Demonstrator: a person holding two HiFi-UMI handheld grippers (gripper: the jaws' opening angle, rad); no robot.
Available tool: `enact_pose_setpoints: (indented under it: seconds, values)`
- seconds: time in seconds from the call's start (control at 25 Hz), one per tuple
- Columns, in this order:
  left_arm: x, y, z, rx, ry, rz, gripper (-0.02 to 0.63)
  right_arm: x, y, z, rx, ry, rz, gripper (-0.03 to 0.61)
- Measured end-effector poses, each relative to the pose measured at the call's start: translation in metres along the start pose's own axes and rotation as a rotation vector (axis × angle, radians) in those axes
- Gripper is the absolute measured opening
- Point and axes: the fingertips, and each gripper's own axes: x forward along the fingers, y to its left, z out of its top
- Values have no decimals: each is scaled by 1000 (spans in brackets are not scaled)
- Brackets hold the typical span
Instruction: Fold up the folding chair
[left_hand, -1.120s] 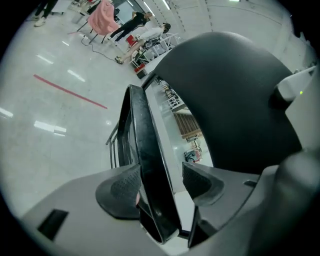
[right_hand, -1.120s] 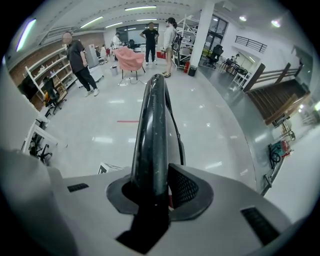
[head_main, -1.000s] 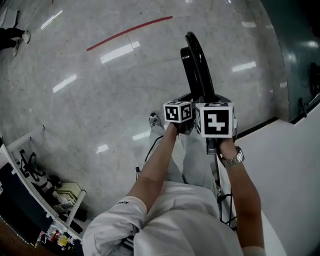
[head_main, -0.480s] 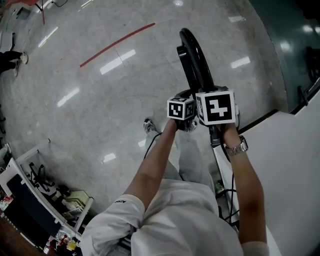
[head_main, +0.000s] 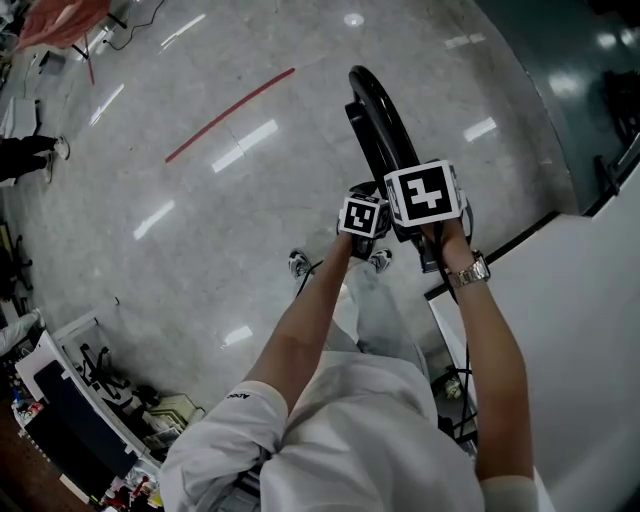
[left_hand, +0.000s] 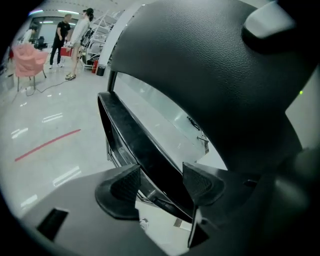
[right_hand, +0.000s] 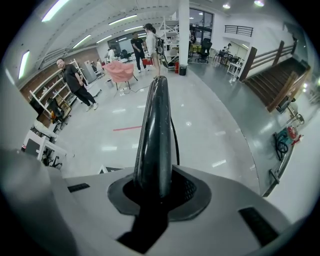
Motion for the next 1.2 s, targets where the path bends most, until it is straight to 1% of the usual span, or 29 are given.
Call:
enact_pose_setpoints:
  seconds: [0.08, 0.16, 0.36, 0.52, 0.6, 0.68, 0.8, 0.92, 1.04, 1.12, 1.2]
  values:
    - [5, -14, 2, 33, 13, -14, 275, -7, -15, -10, 29, 2, 5, 77]
    - [8, -20, 1, 74, 35, -9, 275, -14, -30, -15, 52, -18, 10, 74]
    - [7, -27, -2, 141, 67, 58, 275, -25, -63, -30, 120, -61, 3, 66]
    - [20, -42, 0, 99, 80, 104, 275, -36, -80, -41, 156, -82, -14, 64]
    - [25, -54, 5, 84, 71, 90, 275, -41, -87, -42, 173, -106, -11, 64]
    - [31, -66, 8, 96, 80, 56, 275, -43, -93, -50, 193, -98, -20, 64]
    - [43, -82, 9, 176, 132, 14, 275, -43, -106, -55, 223, -115, -38, 64]
    - [55, -91, 21, 216, 136, -18, 275, -43, -125, -55, 284, -115, -66, 63]
    - [68, -91, 33, 285, 146, -17, 275, -43, -140, -57, 347, -88, -107, 59]
    - [77, -99, 35, 315, 168, -51, 275, -44, -153, -61, 392, -85, -133, 58]
    - [87, -110, 37, 347, 211, -91, 275, -44, -169, -66, 444, -98, -152, 57]
